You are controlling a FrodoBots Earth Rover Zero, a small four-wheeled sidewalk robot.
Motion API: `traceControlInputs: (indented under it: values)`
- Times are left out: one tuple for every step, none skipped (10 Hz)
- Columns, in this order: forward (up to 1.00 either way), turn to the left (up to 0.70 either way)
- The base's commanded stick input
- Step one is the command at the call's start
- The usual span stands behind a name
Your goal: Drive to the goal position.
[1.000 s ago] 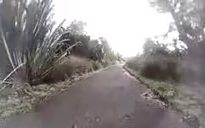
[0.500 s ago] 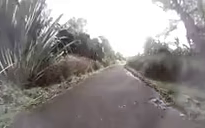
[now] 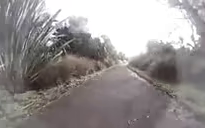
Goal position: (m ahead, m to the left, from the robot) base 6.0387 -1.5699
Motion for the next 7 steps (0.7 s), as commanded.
traceControlInputs:
  values:
    - [0.70,-0.30]
    - [0.70,0.00]
    - [0.70,0.00]
    - [0.70,0.00]
    - [0.70,0.00]
    - [0.70,0.00]
    - [0.70,0.00]
